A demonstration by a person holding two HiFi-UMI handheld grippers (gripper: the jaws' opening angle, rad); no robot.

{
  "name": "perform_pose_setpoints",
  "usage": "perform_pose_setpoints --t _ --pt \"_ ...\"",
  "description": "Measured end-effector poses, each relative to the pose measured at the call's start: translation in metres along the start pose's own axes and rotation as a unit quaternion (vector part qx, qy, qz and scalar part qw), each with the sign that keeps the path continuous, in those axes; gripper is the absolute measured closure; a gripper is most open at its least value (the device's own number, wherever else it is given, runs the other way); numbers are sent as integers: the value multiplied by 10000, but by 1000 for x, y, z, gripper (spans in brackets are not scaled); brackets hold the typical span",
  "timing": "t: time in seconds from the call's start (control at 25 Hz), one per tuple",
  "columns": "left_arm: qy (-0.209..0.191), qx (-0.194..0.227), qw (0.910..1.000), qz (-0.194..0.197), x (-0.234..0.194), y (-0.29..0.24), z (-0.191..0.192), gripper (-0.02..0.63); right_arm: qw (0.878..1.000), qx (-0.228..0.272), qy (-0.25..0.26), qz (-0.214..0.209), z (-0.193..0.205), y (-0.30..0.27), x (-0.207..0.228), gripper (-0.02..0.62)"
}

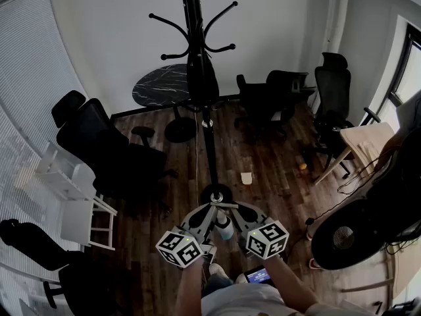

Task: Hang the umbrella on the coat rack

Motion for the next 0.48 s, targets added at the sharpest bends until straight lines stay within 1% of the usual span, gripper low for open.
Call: perform_pose_setpoints --t 0.12,0.24,0.36,0.48 --pt "-49 13 10000 -2 2 5 -5 587 10000 25 -9 -40 -4 -2 -5 583" --pt "-96 100 9999 -38 4 10 -11 586 9995 139 -147 -238 -9 -2 -12 583" --pt "-152 135 9998 -73 5 13 -16 586 9995 139 3 -280 -12 -3 -17 583" --pt "-94 166 9998 -106 3 16 -17 586 9994 89 128 -296 -12 -4 -21 583"
Point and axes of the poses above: the fingertips, and each gripper's own axes: y backward along the fingers, x to its right, z out of its underside, the point moved 4 cm from there along y, backward along the fingers, and after that the axes turned 4 degrees about y, right-handed, at the moved point
